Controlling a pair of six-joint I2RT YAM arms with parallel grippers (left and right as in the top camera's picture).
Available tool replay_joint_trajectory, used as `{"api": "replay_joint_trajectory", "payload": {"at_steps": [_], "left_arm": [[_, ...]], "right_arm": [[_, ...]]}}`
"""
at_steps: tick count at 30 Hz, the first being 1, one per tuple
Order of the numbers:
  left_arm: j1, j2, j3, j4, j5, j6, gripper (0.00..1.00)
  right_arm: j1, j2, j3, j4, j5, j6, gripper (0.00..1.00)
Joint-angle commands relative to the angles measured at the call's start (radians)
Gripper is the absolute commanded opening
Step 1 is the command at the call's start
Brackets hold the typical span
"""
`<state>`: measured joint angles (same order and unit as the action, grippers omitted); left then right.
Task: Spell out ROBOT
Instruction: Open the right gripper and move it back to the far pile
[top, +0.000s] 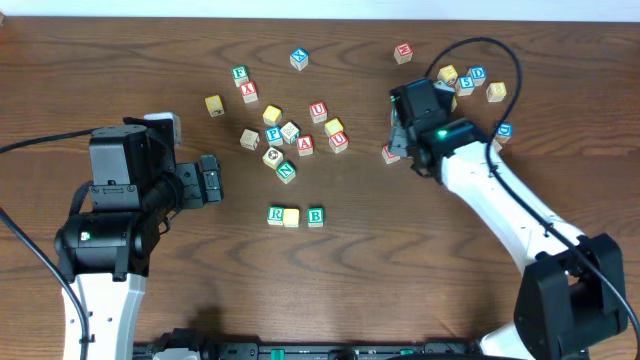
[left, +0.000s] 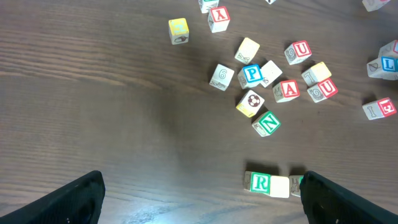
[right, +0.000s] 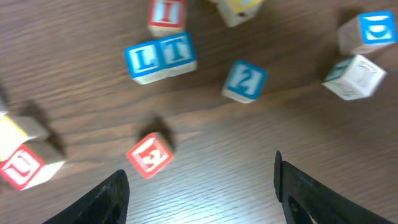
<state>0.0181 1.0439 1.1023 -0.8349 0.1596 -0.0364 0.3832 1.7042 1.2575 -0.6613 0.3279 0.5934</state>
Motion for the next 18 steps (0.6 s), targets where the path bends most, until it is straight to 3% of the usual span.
{"api": "replay_joint_trajectory", "payload": {"at_steps": [1,12,18], "left_arm": [[0.005,0.001,0.021,-0.002,0.013,0.006,0.99],[0.005,0.001,0.021,-0.002,0.013,0.006,0.98],[0.005,0.001,0.021,-0.002,0.013,0.006,0.99]], "right_arm": [[-0.016,-0.017,0.017,-0.014,-0.014,-0.031,0.70],[-0.007,0.029,-0.016,0.100,-0.097,-0.330,0.69],[-0.010,0.155,-0.016,0.167,-0.103,-0.308,0.64]]}}
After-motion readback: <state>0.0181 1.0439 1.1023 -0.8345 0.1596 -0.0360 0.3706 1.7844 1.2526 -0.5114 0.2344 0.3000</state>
